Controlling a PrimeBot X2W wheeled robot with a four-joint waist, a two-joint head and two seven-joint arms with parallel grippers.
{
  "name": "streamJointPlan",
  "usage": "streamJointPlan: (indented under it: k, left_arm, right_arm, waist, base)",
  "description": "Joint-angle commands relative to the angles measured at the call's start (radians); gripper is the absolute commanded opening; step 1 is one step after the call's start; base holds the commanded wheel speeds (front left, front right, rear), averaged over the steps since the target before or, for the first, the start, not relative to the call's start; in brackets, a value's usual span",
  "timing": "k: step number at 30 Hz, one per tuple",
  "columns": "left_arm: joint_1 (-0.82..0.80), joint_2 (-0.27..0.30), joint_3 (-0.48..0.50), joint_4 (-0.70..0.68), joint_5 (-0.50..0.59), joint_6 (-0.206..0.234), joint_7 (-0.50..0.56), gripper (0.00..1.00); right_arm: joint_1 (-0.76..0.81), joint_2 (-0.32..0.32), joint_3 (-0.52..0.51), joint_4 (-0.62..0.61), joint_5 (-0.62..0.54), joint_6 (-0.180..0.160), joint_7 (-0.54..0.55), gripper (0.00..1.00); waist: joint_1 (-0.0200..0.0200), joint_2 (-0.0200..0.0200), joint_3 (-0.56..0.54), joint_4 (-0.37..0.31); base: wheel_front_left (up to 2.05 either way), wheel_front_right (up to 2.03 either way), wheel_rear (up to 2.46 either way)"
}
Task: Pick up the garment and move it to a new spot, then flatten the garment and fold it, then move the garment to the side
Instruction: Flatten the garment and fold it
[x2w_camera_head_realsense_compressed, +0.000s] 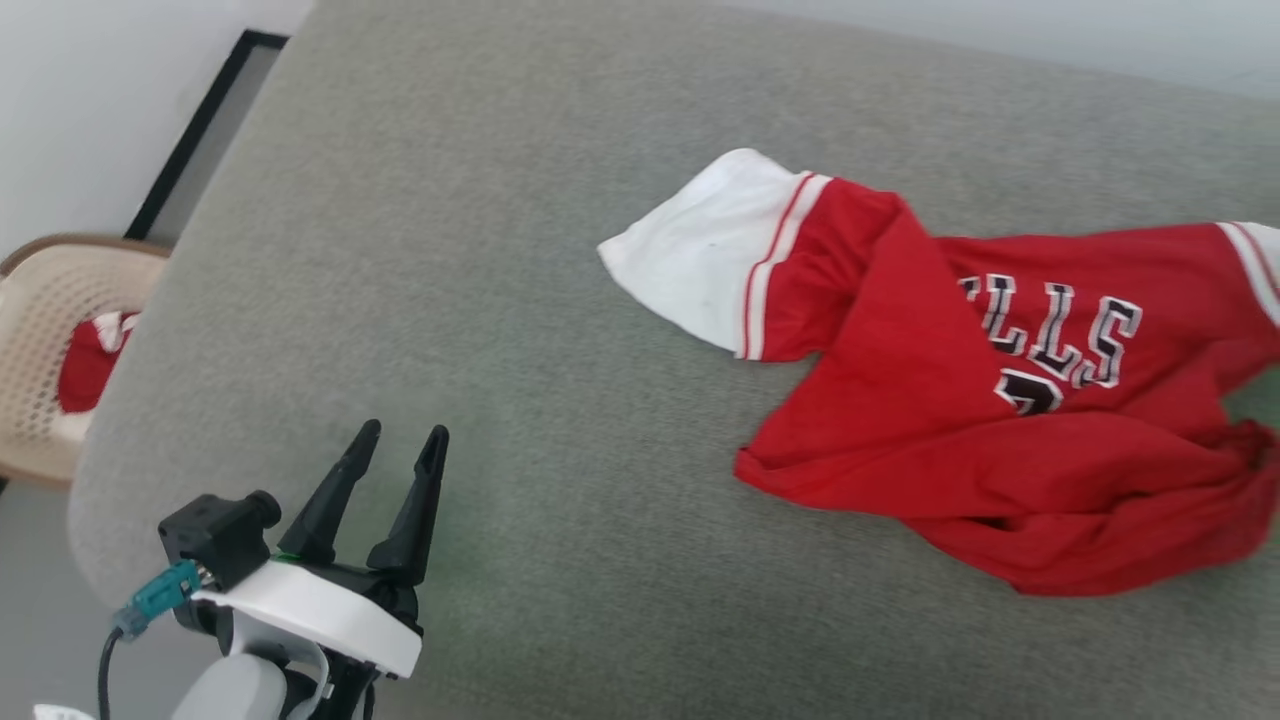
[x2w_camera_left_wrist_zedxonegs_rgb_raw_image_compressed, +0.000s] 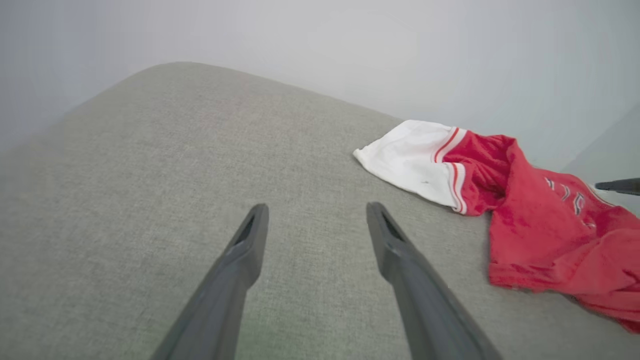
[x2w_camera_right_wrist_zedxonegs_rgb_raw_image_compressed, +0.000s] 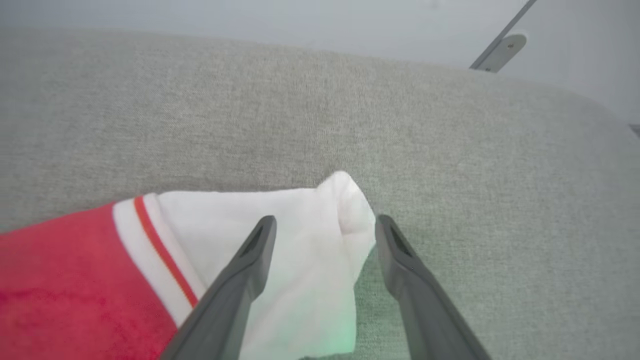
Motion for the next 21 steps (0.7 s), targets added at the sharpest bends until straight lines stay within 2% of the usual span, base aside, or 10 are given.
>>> streamJointPlan:
  k: [1, 5, 12, 21]
  left_arm:
    - [-0.020, 0.014, -0.012, -0.002, -0.009, -0.002, 0.003, 1.00]
    - [-0.046, 0.060, -0.049, -0.023, -0.029, -0.002, 0.040, 1.00]
    - [-0.112, 0.134, -0.125, -0.074, -0.034, -0.002, 0.164, 1.00]
    - [-0.217, 0.197, -0.272, -0.148, -0.067, -0.003, 0.328, 1.00]
  right_arm:
    - [-0.008, 0.018, 0.012, -0.009, 0.003, 0.000, -0.029, 1.00]
    - [0.000, 0.060, 0.055, -0.026, 0.023, 0.000, -0.114, 1.00]
    - [0.035, 0.154, 0.158, -0.076, 0.115, 0.000, -0.269, 1.00]
    - [0.133, 0.238, 0.280, -0.242, 0.232, 0.000, -0.456, 1.00]
  waist:
    - [0.0000, 0.0000, -0.016, -0.026]
    - [0.0000, 0.0000, -0.032, -0.076]
    - [0.0000, 0.0000, -0.045, -0.172]
    - [0.0000, 0.0000, -0.049, -0.284]
  base:
    - [0.00, 0.00, 0.00]
    - [0.00, 0.00, 0.00]
    - [0.00, 0.00, 0.00]
    - [0.00, 0.00, 0.00]
